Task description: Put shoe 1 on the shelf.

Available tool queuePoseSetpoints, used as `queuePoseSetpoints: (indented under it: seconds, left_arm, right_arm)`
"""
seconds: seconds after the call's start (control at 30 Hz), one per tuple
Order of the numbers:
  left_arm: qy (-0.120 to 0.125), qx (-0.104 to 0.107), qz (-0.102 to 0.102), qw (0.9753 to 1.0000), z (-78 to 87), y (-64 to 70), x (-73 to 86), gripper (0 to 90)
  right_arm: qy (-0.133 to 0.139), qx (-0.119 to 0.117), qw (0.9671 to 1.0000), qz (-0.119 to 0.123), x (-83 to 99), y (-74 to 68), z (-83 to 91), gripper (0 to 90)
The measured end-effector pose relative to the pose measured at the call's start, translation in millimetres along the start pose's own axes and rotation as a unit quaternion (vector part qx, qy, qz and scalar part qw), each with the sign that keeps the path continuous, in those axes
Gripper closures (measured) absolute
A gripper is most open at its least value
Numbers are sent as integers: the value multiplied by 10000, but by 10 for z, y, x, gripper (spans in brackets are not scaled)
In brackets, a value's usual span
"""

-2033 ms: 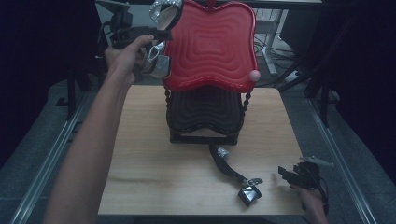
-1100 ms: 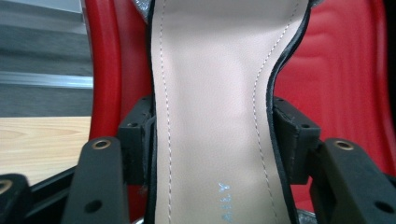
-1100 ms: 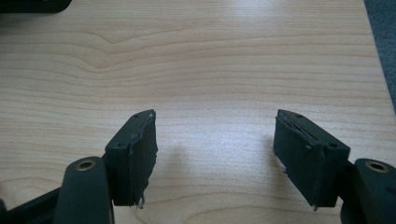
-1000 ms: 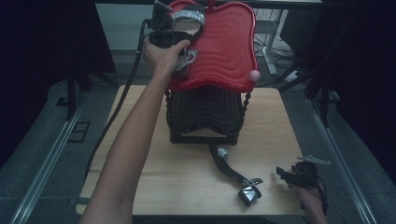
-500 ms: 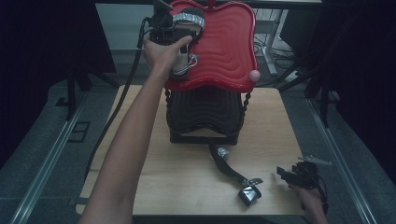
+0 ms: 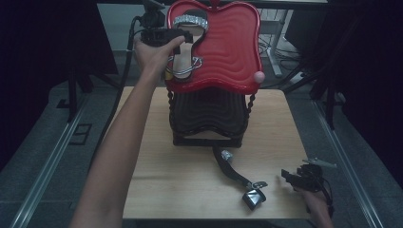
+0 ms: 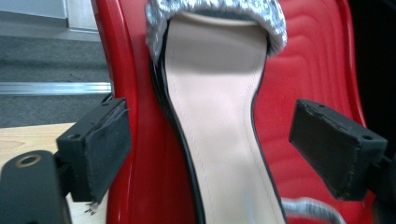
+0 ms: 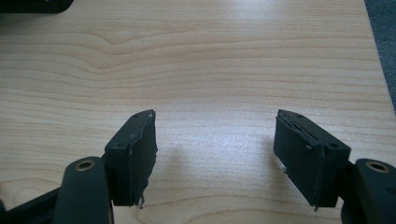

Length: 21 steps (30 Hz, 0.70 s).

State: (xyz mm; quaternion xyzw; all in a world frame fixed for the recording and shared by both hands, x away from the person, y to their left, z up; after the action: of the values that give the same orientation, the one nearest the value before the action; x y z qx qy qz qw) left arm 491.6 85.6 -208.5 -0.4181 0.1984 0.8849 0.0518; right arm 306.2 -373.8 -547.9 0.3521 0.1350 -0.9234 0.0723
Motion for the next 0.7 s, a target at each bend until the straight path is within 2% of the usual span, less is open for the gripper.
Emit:
queuePoseSetpoints:
  seconds: [0.07, 0.23, 0.33, 0.37, 0.53, 0.7]
  left_arm:
    - [-21, 70, -56, 10000, 38, -34, 51, 164]
    - [32, 432, -108, 9990, 218, -167, 224, 208]
    - [48, 495, -168, 9986, 284, -216, 283, 225]
    - [66, 590, -207, 9980, 354, -265, 351, 239]
    - [80, 598, -364, 9975, 461, -356, 479, 261]
    - [98, 775, -412, 9961, 558, -476, 670, 280]
  right_arm:
    - [21, 1, 10000, -9, -4, 3, 12, 304]
    - [101, 14, 9999, 16, -13, -5, 39, 300]
    - [135, -17, 9999, 31, -17, -24, 40, 297]
    - [113, -20, 9999, 75, -19, -38, 45, 296]
    - [151, -77, 9998, 123, -34, -87, 50, 297]
    - [181, -174, 9993, 271, -52, -152, 64, 300]
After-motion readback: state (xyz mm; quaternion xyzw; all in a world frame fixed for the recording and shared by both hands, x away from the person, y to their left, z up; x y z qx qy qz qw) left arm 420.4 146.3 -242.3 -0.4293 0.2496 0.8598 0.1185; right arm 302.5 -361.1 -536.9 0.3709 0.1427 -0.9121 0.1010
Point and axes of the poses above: each handheld gripper's, and its own axes: z roughly backward along the jaws, x roughly out of its underside, y roughly to its right, the point moved 4 cm from there along -z, roughly forward along the jaws, and after that the axes turned 6 degrees about -x, right-handed, at the moved point
